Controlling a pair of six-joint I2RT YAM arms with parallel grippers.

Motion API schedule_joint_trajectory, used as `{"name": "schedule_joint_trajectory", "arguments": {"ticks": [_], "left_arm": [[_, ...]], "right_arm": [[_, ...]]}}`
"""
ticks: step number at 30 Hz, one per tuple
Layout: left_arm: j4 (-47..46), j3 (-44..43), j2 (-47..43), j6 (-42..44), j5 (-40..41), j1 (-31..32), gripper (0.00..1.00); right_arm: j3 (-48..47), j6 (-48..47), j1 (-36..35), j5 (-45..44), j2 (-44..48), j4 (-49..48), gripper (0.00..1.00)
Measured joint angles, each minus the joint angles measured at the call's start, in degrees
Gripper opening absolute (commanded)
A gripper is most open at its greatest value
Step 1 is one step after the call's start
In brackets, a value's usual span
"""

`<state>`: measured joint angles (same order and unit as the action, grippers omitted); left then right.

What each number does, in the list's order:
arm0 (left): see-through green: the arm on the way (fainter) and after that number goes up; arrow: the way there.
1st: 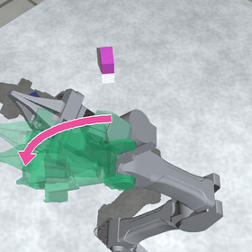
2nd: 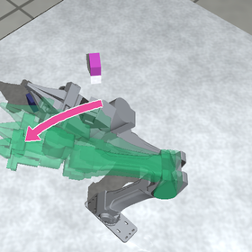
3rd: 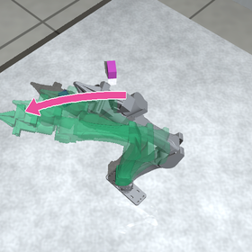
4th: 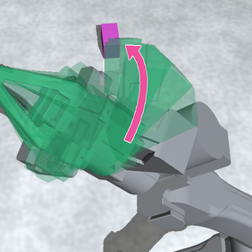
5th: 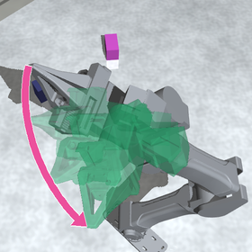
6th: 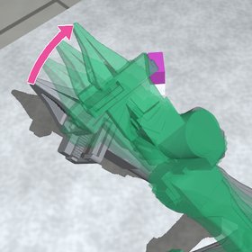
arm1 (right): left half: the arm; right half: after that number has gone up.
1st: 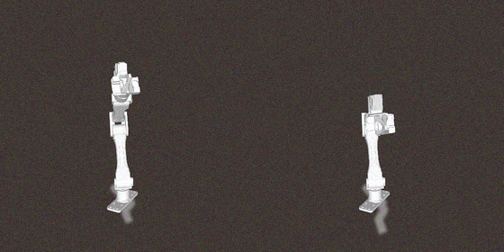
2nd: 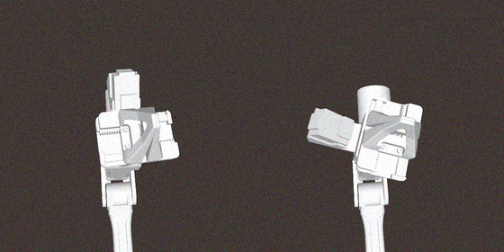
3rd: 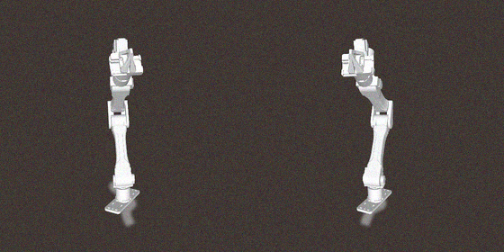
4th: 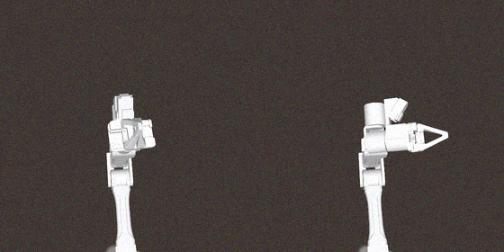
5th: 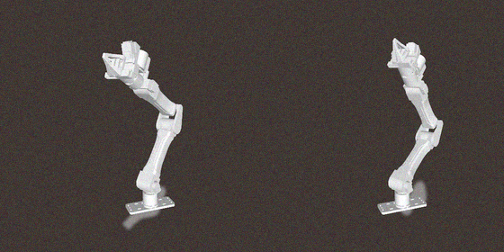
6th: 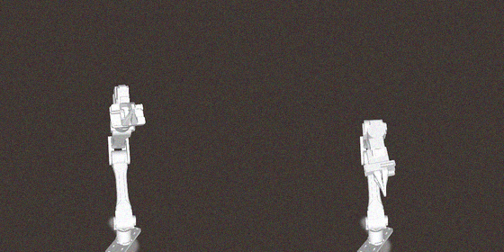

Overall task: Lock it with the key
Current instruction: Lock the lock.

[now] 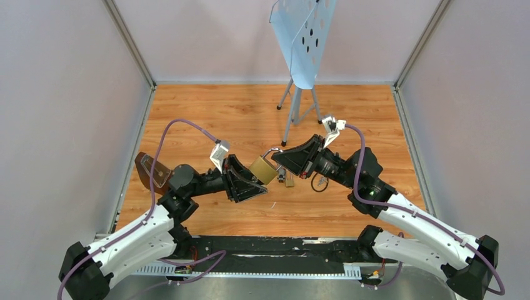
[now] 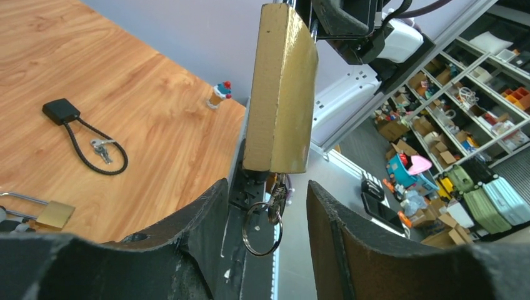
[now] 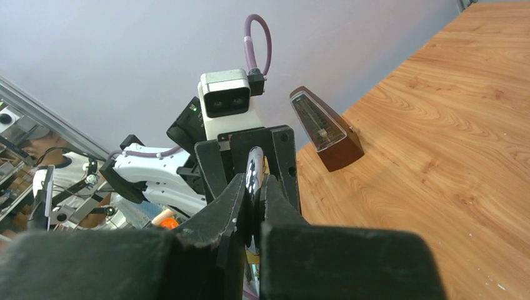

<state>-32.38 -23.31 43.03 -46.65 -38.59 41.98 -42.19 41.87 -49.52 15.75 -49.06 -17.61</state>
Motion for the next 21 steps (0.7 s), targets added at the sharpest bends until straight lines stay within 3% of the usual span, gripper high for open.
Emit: {"name": "schedule_joint_trajectory", "arguments": {"ticks": [6,15,21], "left_arm": [[7.8,-2.1,-3.5,4.2,0.1,-0.5,0.62],[11.9,-5.7,-2.1,6.9,-1.4,-0.8,0.45],[13.1,-6.1,-1.1,7.1,-2.5,-0.9,0.44]], "right_arm": [[0.0,-1.0,0.0,1.4,0.3,0.6,0.00],[0.0,-2.4,0.1,4.2,0.5,0.7,0.00],[0.0,-2.9,0.2,4.3,0.5,1.2,0.00]]}}
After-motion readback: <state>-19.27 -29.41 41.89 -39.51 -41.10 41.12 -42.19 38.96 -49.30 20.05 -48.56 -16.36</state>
